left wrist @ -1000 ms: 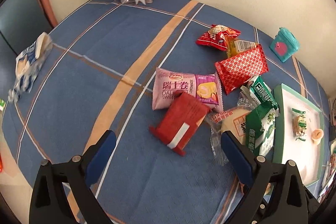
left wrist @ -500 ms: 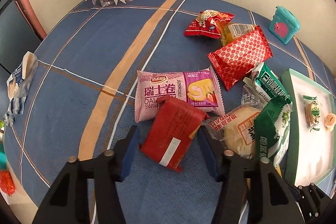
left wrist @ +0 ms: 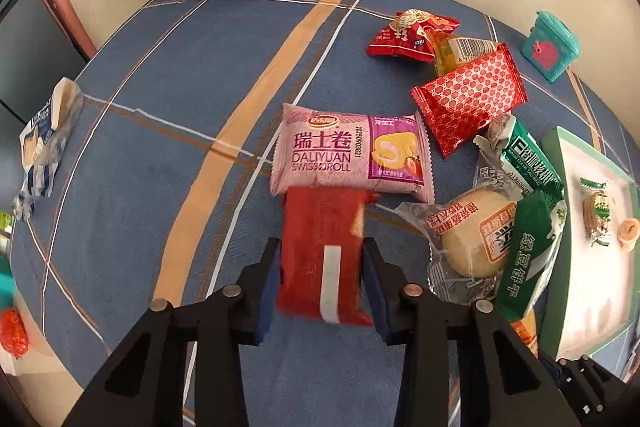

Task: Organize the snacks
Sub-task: 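Grasp the red box with the left gripper while the right gripper grasps the Swiss roll bag, then carry the red box into the tray with the left gripper while the right carries the Swiss roll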

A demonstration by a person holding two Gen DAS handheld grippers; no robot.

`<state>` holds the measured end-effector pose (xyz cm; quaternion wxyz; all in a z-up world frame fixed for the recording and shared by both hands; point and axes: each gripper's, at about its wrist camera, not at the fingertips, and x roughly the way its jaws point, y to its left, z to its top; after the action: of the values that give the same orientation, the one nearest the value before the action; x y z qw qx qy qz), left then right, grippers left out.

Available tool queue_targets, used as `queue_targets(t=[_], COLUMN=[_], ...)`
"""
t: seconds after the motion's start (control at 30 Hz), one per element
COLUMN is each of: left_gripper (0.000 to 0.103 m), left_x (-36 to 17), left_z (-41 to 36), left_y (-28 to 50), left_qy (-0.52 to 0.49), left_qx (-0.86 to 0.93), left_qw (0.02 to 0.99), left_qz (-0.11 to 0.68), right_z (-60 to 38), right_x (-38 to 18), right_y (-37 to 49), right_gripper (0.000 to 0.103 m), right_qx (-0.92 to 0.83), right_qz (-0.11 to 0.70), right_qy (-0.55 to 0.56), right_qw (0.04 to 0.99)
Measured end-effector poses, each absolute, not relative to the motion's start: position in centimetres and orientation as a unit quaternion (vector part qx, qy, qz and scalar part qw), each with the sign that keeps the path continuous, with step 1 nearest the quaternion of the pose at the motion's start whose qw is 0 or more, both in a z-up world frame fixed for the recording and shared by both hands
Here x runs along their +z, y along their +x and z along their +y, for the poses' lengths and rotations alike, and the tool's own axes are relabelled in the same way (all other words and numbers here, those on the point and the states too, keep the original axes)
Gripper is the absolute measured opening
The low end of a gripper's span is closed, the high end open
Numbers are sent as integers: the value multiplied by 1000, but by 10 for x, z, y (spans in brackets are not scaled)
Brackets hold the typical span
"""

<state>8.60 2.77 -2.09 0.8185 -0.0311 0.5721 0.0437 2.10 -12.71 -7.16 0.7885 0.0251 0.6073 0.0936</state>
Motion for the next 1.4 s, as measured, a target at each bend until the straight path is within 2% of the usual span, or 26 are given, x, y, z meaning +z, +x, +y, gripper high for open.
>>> queue_targets(t=[0.3, 0.8, 1.4], left_gripper=[40, 40, 40], left_x=[4, 49, 57], left_z=[34, 42, -11], left_y=[68, 50, 40], left_qy=[-50, -71, -63], left_qx=[43, 51, 13], left_qw=[834, 868, 872], left_qz=[548, 488, 485], right_z=[-121, -113, -180], right_x=[-56, -5, 11], right_y=[13, -5, 1], right_gripper=[38, 38, 38], right_qx=[121, 158, 76], right_qz=[607, 548, 535], right_qy=[49, 61, 104], right_qw=[784, 819, 835])
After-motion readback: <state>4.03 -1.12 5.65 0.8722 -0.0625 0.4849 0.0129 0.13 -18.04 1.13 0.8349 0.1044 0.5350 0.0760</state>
